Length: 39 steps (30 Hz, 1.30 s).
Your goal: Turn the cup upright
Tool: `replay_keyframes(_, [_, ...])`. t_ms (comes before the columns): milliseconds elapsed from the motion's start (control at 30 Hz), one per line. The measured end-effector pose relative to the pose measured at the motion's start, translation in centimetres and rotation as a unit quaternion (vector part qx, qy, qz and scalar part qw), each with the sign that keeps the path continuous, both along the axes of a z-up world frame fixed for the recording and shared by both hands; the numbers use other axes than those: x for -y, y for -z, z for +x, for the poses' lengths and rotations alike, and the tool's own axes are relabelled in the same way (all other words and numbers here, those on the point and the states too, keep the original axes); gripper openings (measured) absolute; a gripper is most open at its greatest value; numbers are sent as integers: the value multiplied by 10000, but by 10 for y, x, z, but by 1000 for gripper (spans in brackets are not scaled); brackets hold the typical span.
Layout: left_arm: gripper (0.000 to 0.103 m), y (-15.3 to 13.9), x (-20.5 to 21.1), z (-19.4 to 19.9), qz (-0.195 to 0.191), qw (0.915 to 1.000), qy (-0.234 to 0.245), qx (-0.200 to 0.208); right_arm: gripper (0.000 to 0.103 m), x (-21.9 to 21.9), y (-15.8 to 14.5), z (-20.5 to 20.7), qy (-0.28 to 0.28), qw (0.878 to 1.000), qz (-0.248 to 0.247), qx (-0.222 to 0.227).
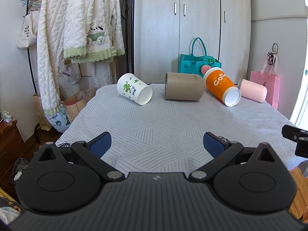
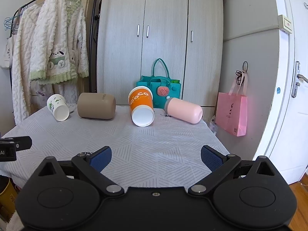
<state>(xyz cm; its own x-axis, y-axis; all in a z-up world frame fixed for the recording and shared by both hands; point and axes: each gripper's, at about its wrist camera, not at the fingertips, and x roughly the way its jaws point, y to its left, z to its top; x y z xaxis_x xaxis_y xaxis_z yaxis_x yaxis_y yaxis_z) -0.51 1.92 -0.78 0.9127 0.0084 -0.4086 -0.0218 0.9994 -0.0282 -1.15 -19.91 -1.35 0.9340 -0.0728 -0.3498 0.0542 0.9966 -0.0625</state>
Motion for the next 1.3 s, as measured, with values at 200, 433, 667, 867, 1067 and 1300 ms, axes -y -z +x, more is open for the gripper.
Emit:
replay_keyframes(200, [103,1,-3,-1,-26,10000,-45,10,101,1,0,2,68,10000,-3,-6])
replay_keyframes(433, [103,1,-3,-2,-4,10000,-60,13,101,8,3,3,185,9998,29,-33])
replay_keyframes(667, [103,1,-4,-3,-19,10000,-60,10,101,8,3,3,205,9998,21,-47])
replay_keyframes(867, [103,3,-3,-1,-56,10000,-37,-60,101,8,5,3,186,9998,16,-69])
replay_keyframes(1067, [103,3,-1,-3,-23,10000,-8,-78,101,6,6,3,173,9998,-1,-78])
replay_keyframes(1300, [103,1,0,-4,27,10000,-1,-82,101,4,6,2,182,9998,-48,-78])
